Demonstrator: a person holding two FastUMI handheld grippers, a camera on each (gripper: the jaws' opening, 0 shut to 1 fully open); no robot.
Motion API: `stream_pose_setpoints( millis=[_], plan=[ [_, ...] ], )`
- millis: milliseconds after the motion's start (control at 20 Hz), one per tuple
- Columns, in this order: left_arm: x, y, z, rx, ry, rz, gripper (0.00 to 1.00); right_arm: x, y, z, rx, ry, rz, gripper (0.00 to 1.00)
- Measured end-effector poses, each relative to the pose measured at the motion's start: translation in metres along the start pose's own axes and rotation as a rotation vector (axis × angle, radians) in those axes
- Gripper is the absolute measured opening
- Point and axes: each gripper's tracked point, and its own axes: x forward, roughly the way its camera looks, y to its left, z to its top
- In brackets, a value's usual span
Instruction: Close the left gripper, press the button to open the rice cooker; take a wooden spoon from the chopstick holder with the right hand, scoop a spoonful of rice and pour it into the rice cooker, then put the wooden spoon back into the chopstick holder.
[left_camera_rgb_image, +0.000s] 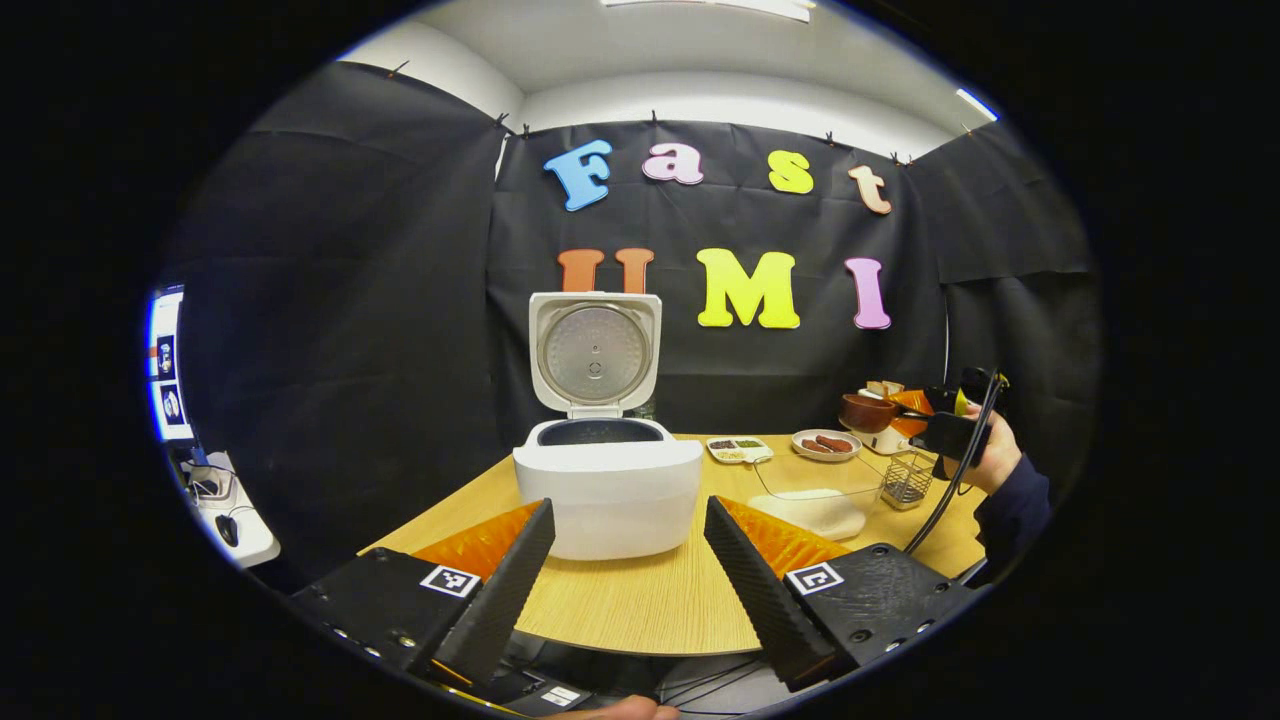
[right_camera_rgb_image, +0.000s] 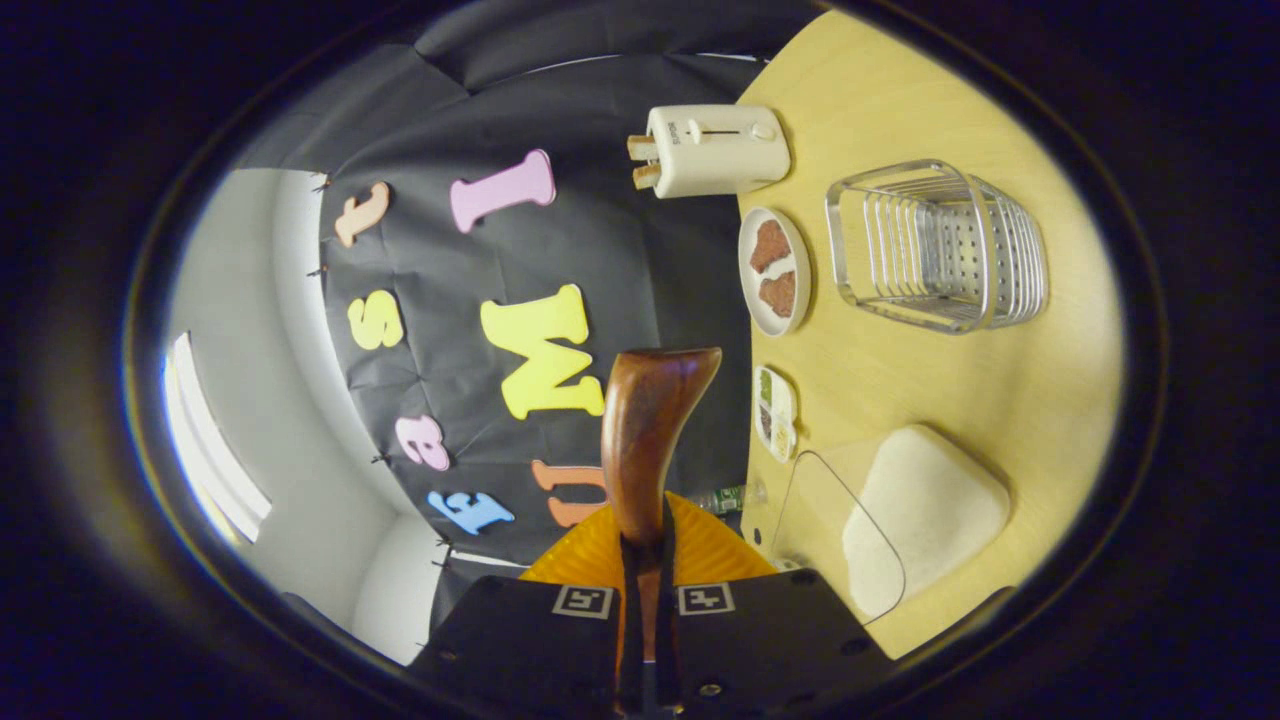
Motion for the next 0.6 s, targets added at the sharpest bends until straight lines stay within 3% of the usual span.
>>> stream_pose_setpoints(
  millis=[300,600],
  plan=[
    [-0.012,0.009,0.005,-0.034,-0.048,-0.029,0.95,0.021,0.019,-0.033,-0.118,0.029,-0.056,0.10],
    [-0.024,0.041,-0.003,-0.066,-0.070,-0.006,0.96,0.059,0.053,-0.086,-0.233,0.048,-0.074,0.10]
  ],
)
